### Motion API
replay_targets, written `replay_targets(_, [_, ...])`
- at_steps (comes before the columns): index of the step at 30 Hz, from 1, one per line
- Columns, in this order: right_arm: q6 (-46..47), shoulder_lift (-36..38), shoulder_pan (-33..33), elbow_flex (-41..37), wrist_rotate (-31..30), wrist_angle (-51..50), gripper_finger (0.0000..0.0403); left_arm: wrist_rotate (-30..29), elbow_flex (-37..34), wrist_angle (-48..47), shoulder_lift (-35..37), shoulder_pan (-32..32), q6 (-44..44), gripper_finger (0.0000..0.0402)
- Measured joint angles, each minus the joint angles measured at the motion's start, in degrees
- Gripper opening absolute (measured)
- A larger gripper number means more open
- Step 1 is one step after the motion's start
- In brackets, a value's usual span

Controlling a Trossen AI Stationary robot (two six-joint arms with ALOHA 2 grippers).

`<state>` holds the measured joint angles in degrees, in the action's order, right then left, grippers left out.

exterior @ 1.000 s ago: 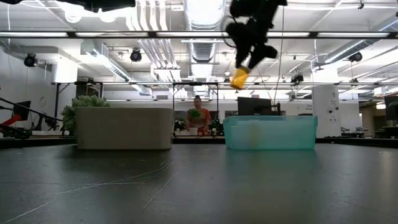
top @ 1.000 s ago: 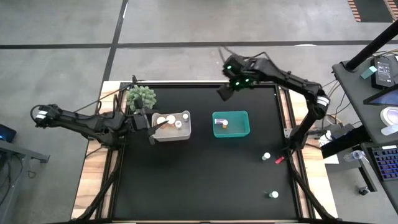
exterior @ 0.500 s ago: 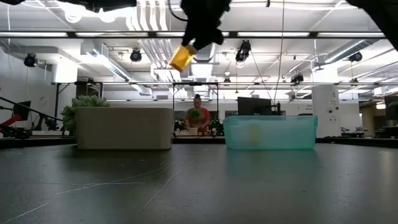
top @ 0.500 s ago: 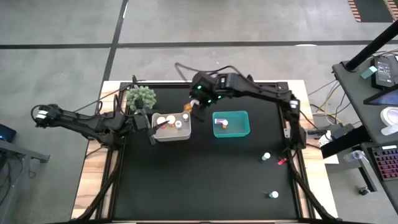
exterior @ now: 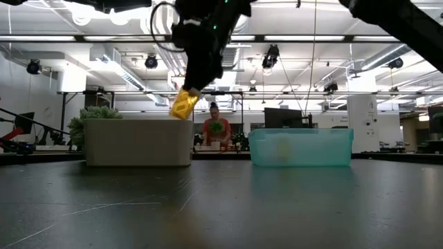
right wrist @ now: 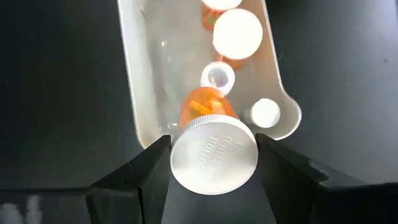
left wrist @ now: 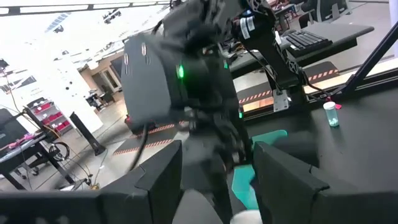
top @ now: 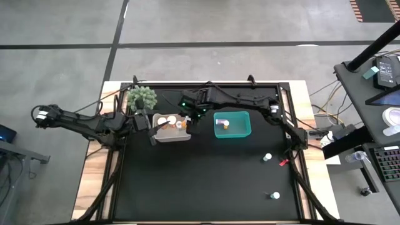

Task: Pick and place medicine bottles into bin by pill shape (circle, oval)
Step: Put the large orange capsule bottle into the white bin

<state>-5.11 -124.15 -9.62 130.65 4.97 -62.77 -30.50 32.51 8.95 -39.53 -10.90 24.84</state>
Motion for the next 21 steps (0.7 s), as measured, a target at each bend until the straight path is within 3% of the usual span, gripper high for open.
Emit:
replay_targets(14, [-3.15, -2.04, 0.00, -0.10, 0.00, 0.58, 0.0205, 0.02, 0.00, 0.02, -0.50, -0.04, 0.22, 0.0183])
replay_targets(21, [-2.98, -2.04, 0.01, -0.23, 0.00, 0.67, 0.0228, 0.02, 0.00, 0.00, -0.44, -0.02, 1.03, 0.0183])
